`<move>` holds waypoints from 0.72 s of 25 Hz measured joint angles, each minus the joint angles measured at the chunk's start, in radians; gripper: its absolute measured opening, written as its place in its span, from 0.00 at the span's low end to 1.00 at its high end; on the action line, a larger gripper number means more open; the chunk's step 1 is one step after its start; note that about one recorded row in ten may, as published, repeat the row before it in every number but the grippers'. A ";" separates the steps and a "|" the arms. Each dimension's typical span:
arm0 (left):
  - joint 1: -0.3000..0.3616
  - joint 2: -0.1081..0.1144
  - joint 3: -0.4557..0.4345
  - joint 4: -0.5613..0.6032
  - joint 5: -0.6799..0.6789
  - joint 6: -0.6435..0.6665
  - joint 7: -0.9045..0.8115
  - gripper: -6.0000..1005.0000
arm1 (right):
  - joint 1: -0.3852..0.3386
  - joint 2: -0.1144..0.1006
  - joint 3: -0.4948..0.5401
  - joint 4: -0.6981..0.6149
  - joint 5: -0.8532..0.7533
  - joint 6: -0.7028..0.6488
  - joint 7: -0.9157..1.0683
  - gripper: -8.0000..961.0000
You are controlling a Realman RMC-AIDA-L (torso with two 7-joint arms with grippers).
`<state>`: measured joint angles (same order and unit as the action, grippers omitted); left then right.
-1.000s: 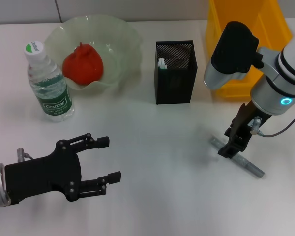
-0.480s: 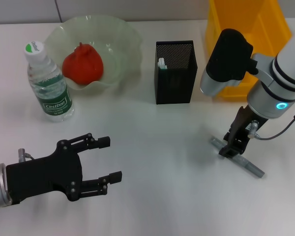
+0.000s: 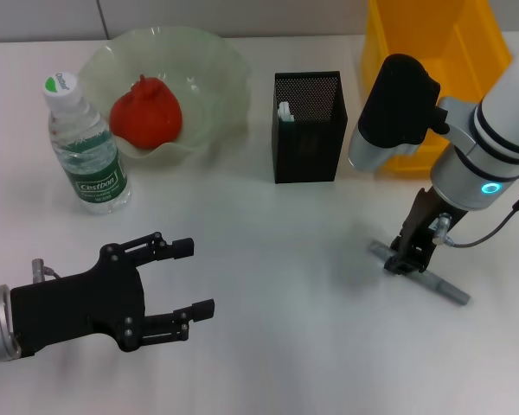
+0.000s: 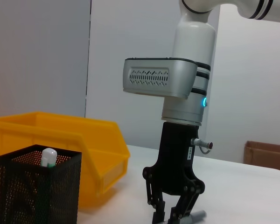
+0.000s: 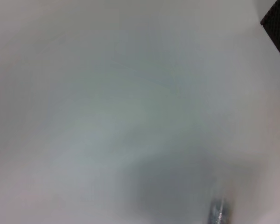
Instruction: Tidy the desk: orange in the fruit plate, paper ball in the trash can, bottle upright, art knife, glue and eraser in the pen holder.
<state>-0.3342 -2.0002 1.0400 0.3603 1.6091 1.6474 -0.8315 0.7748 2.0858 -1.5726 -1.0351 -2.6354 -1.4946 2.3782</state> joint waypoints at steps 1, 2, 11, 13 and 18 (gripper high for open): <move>0.000 0.000 0.000 0.000 0.000 0.000 0.000 0.80 | 0.000 0.000 -0.001 0.003 0.000 0.000 0.000 0.34; 0.000 0.000 0.000 0.000 0.000 0.000 -0.001 0.80 | 0.000 0.000 -0.001 0.005 0.000 0.000 0.000 0.31; 0.000 0.000 -0.001 0.000 0.000 0.000 0.000 0.80 | -0.006 0.000 0.009 -0.018 0.004 -0.008 0.004 0.16; 0.000 0.000 -0.001 0.000 0.000 0.000 0.000 0.80 | -0.022 0.000 0.015 -0.053 0.019 -0.009 -0.004 0.15; 0.001 0.000 -0.008 0.000 0.000 0.001 -0.001 0.80 | -0.082 -0.003 0.095 -0.164 0.164 -0.028 -0.100 0.15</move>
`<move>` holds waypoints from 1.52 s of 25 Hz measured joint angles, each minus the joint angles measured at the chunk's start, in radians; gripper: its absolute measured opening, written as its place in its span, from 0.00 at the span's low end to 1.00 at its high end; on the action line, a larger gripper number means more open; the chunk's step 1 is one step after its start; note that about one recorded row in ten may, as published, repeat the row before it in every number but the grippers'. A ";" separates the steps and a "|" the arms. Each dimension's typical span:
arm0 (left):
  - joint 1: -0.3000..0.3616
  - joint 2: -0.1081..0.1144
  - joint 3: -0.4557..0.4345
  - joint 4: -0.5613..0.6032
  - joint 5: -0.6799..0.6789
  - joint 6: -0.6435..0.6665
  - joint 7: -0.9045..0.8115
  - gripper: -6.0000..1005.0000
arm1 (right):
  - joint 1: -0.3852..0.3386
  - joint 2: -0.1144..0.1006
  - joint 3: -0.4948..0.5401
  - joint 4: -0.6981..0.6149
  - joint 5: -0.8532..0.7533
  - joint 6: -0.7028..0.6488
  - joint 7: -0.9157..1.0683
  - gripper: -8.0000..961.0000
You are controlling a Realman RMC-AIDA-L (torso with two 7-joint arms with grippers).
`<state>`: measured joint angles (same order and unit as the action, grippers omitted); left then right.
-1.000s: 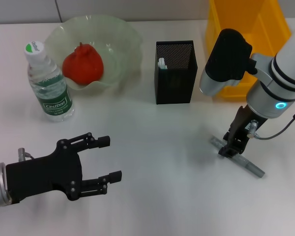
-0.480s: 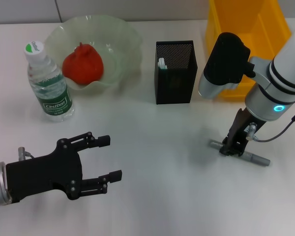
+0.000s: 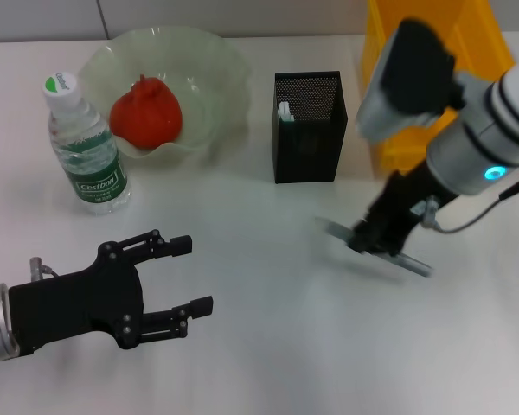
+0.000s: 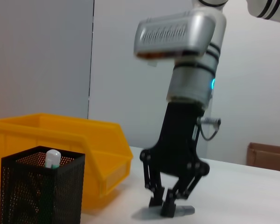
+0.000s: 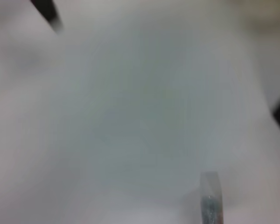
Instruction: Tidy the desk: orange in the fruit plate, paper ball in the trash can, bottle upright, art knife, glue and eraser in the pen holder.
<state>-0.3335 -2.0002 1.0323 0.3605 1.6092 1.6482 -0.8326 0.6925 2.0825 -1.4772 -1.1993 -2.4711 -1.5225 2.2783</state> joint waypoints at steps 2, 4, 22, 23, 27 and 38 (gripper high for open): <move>0.001 0.000 -0.002 0.000 0.000 0.000 -0.001 0.80 | -0.023 0.000 0.062 -0.020 0.095 -0.018 -0.074 0.15; 0.003 0.000 -0.003 0.000 -0.004 0.003 -0.004 0.80 | -0.059 -0.002 0.144 -0.004 0.236 -0.025 -0.205 0.15; 0.001 -0.022 -0.038 -0.002 -0.009 0.025 -0.007 0.80 | -0.124 -0.004 0.482 0.620 0.772 -0.021 -0.960 0.14; 0.001 -0.022 -0.038 -0.002 -0.009 0.025 -0.007 0.80 | -0.124 -0.004 0.482 0.620 0.772 -0.021 -0.960 0.14; 0.001 -0.022 -0.044 -0.001 -0.009 0.029 -0.011 0.80 | -0.137 -0.004 0.493 0.662 0.876 -0.018 -1.008 0.14; 0.007 -0.022 -0.055 0.002 -0.009 0.045 -0.016 0.80 | -0.120 -0.003 0.687 0.747 0.989 -0.007 -0.793 0.14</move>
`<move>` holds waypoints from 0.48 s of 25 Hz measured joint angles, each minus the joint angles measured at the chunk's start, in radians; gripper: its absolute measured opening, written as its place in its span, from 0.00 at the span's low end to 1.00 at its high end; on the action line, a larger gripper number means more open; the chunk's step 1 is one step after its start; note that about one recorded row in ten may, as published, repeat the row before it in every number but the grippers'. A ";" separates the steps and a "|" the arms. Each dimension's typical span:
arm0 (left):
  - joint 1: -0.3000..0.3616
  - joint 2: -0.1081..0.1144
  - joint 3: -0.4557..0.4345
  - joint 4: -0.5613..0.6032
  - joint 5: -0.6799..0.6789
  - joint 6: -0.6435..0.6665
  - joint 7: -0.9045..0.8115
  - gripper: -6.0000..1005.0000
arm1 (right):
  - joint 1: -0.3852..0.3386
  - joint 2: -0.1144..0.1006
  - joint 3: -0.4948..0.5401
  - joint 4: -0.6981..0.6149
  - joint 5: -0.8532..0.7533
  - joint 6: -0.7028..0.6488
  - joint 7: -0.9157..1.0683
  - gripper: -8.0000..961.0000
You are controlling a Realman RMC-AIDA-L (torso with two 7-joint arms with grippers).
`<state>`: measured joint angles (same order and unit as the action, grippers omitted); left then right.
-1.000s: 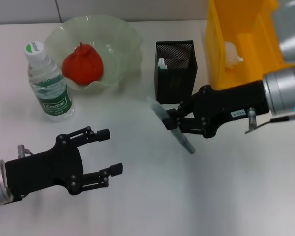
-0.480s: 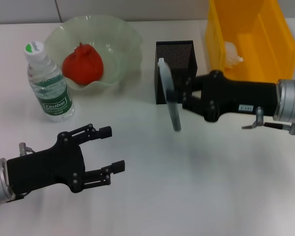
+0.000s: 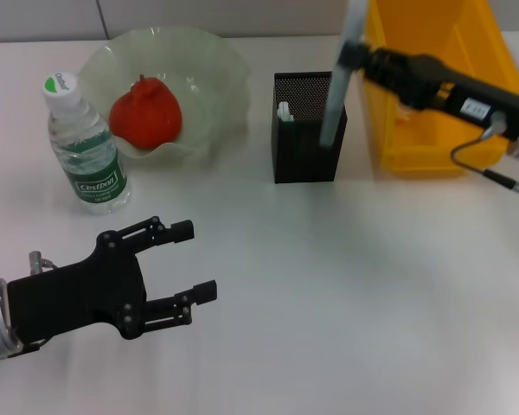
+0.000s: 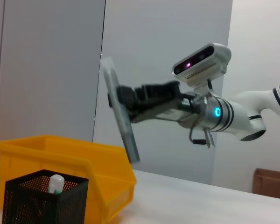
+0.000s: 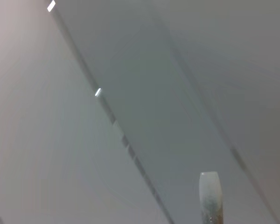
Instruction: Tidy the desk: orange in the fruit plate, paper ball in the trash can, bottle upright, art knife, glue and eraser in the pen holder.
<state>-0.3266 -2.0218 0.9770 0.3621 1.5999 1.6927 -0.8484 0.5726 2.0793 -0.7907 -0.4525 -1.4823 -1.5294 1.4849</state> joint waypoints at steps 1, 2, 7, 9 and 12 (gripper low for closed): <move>0.002 0.000 0.000 0.000 0.000 0.003 0.002 0.80 | 0.000 -0.001 0.016 0.011 0.016 0.006 0.013 0.14; 0.002 0.000 0.000 0.000 0.000 0.003 0.002 0.80 | 0.000 -0.001 0.031 0.020 0.029 0.016 0.021 0.14; 0.003 0.000 0.000 -0.001 0.000 0.012 0.003 0.80 | 0.012 0.003 0.057 0.055 0.064 0.120 0.010 0.14; 0.004 0.000 0.000 -0.002 0.000 0.015 0.004 0.80 | 0.019 0.002 0.058 0.069 0.073 0.137 -0.003 0.14; 0.004 0.000 0.000 -0.002 0.000 0.015 0.004 0.80 | 0.037 0.003 0.058 0.090 0.086 0.169 -0.040 0.14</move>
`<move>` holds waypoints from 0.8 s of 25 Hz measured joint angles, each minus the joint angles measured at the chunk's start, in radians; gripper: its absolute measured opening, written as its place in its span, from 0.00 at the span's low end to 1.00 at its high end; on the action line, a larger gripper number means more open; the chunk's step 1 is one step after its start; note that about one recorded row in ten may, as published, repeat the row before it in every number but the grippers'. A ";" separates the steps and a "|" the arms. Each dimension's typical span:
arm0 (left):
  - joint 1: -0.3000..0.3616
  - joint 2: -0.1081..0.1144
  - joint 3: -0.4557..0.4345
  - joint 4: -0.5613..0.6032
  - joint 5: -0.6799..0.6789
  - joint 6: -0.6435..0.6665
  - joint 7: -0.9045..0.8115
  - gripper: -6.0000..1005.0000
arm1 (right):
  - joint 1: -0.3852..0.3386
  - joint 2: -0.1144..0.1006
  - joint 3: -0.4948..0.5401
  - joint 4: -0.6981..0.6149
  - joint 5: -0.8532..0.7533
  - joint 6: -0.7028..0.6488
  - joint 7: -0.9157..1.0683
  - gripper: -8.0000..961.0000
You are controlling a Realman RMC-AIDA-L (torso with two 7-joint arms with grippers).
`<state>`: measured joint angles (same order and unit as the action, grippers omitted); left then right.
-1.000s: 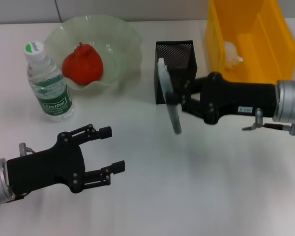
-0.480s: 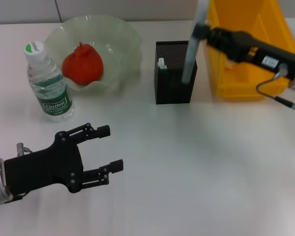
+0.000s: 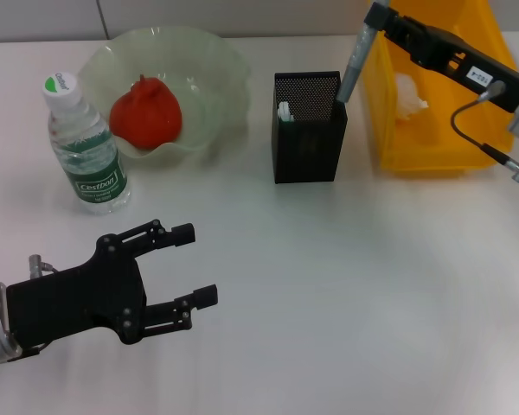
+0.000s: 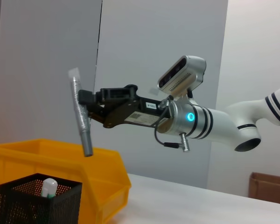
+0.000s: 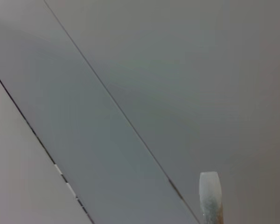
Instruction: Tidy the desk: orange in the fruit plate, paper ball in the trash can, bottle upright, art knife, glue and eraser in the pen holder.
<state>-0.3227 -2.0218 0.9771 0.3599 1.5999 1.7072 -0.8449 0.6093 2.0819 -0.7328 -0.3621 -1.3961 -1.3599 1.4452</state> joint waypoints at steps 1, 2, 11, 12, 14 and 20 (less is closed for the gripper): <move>0.001 -0.001 0.000 -0.003 0.000 0.004 0.002 0.80 | 0.008 0.000 -0.003 0.005 0.000 0.010 -0.016 0.14; 0.001 -0.001 0.000 -0.003 0.000 0.004 0.002 0.80 | 0.015 0.001 -0.005 0.011 0.000 0.018 -0.033 0.14; 0.002 -0.004 0.000 -0.002 0.000 0.004 0.002 0.80 | 0.086 0.004 -0.012 0.086 -0.003 0.106 -0.257 0.14; 0.002 -0.006 -0.002 -0.001 0.000 0.004 0.002 0.80 | 0.088 0.004 -0.012 0.093 -0.004 0.112 -0.289 0.14; 0.002 -0.007 -0.010 -0.003 0.000 0.003 0.003 0.80 | 0.092 0.004 -0.012 0.109 -0.004 0.123 -0.368 0.14; 0.002 -0.009 -0.014 -0.002 0.000 -0.003 0.003 0.80 | 0.100 0.006 -0.011 0.142 -0.005 0.145 -0.479 0.14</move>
<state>-0.3205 -2.0309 0.9633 0.3582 1.5999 1.7042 -0.8421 0.7094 2.0876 -0.7441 -0.2203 -1.4008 -1.2146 0.9662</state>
